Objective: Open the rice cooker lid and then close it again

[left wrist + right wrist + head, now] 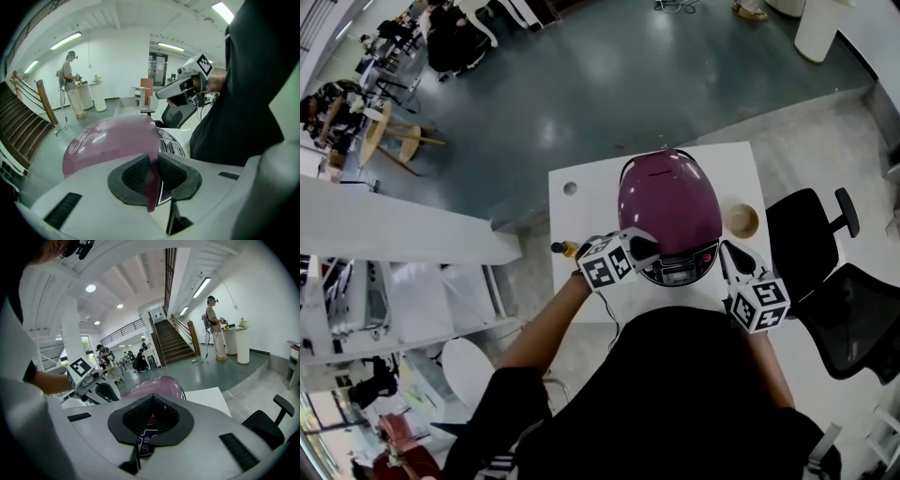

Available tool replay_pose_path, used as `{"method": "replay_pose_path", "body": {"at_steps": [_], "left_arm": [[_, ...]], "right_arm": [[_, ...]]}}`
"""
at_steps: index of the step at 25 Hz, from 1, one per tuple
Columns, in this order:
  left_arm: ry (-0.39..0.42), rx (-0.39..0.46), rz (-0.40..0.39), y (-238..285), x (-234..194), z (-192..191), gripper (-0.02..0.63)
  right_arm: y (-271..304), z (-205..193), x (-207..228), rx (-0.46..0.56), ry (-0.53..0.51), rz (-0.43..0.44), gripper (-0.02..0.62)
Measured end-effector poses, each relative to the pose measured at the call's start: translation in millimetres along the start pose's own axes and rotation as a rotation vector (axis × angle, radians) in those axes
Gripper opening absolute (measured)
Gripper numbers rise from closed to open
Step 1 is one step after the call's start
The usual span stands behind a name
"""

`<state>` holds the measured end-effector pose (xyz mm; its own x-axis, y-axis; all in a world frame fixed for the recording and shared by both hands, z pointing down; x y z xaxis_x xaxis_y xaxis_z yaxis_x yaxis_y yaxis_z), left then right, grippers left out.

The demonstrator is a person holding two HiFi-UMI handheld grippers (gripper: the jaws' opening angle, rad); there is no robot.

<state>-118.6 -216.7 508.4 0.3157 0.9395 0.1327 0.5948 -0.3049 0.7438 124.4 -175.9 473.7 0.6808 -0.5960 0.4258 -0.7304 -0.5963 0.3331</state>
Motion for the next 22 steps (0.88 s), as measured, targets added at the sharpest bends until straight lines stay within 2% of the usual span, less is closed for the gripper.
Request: {"method": "replay_pose_path", "body": {"at_steps": [8,15,20,22], "left_arm": [[0.018,-0.034,0.01,10,4,-7,0.021],[-0.006,-0.047,0.017,19,6,-11,0.011],[0.017,-0.082,0.001,26,8,-13,0.008],[-0.006,-0.085,-0.006,26,7,-15,0.005]], "right_arm": [[3,0,0,-0.006,-0.004,-0.007,0.0],[1,-5,9,-0.015,0.012,-0.03,0.0],[3,-5,11,-0.018,0.013,-0.033,0.0],[4,-4,12,-0.019,0.013,-0.033,0.0]]}}
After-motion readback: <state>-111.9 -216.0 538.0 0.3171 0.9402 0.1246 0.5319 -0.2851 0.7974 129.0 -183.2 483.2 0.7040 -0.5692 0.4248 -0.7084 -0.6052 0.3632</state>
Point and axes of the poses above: the fingertips, and each gripper's own axes: y forward along the fingers, x to its right, z out of its top, the point moved 9 cm from there along -y, backward along the fingers, and after that the axes turned 15 degrees about z, right-handed, at the moved point
